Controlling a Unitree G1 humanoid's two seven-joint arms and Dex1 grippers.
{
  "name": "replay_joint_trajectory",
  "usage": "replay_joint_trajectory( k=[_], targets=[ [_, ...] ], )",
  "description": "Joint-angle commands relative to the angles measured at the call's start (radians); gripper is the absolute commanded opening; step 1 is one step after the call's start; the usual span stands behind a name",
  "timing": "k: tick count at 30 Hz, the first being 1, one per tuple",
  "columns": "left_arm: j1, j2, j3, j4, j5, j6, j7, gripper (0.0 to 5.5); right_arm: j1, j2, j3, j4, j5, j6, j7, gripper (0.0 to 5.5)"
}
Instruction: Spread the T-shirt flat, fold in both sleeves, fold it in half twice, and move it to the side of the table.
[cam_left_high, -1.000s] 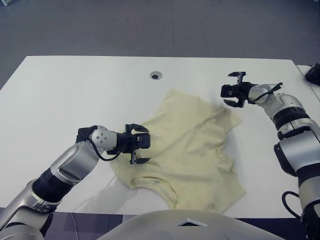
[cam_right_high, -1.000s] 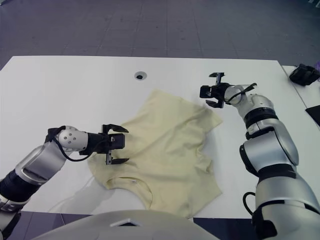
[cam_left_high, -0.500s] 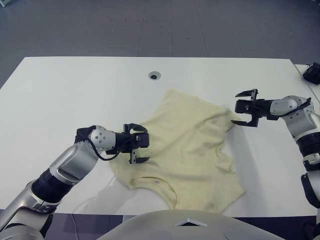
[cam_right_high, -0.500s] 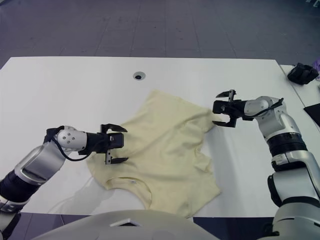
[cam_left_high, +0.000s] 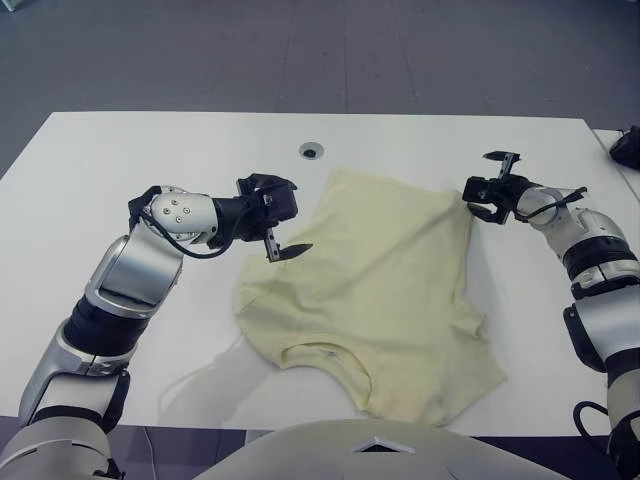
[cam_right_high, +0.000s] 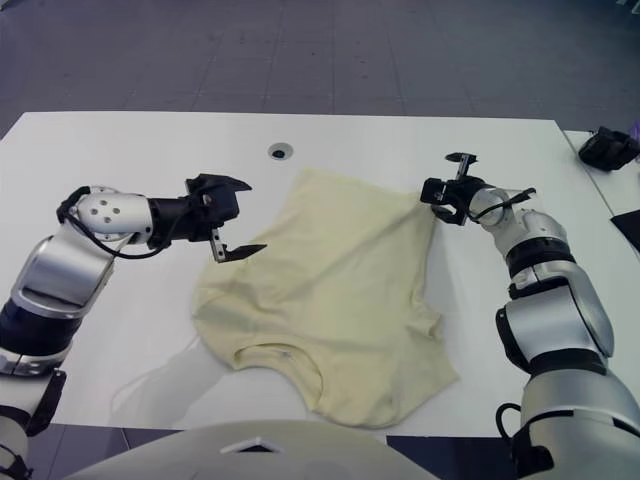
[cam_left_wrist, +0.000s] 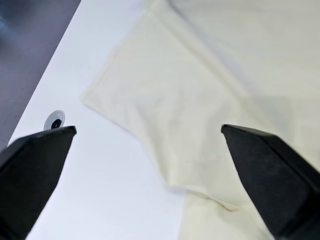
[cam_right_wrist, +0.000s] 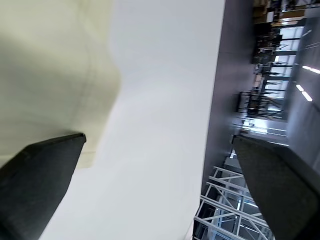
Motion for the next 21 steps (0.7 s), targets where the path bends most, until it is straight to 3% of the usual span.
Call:
replay_joint_trajectory(
  k=[1, 5, 8, 12, 15, 17, 21],
  targets=[
    [-0.069, -0.123, 0.015, 0.205, 0.029, -0.070, 0.123, 5.40, 0.009, -0.029, -0.108, -0.154, 0.101, -0.038, -0.016, 5.39],
    [-0.260, -0.305, 0.044, 0.629, 0.000, -0.230, 0.182, 5.40, 0.164, -0.006, -0.262, -0.581, 0.279, 0.129, 0.059, 5.39],
    [-0.452, -0.431, 0.059, 1.043, 0.002, -0.411, 0.174, 5.40, 0.397, 0.041, -0.409, -1.048, 0.409, 0.429, 0.078, 5.39],
    [-0.535, -0.441, 0.055, 1.340, 0.051, -0.546, 0.222, 5.40, 0.535, 0.136, -0.401, -1.333, 0.503, 0.645, 0.094, 5.39],
    [-0.564, -0.453, 0.025, 1.491, 0.098, -0.629, 0.261, 5.40, 0.605, 0.297, -0.481, -1.535, 0.644, 0.860, -0.009, 5.39],
    [-0.568, -0.455, 0.022, 1.549, 0.118, -0.660, 0.290, 5.40, 0.597, 0.391, -0.533, -1.600, 0.712, 0.958, -0.075, 5.39],
    [-0.569, -0.471, 0.034, 1.621, 0.147, -0.701, 0.310, 5.40, 0.563, 0.445, -0.556, -1.649, 0.740, 1.051, -0.125, 5.39]
  ],
)
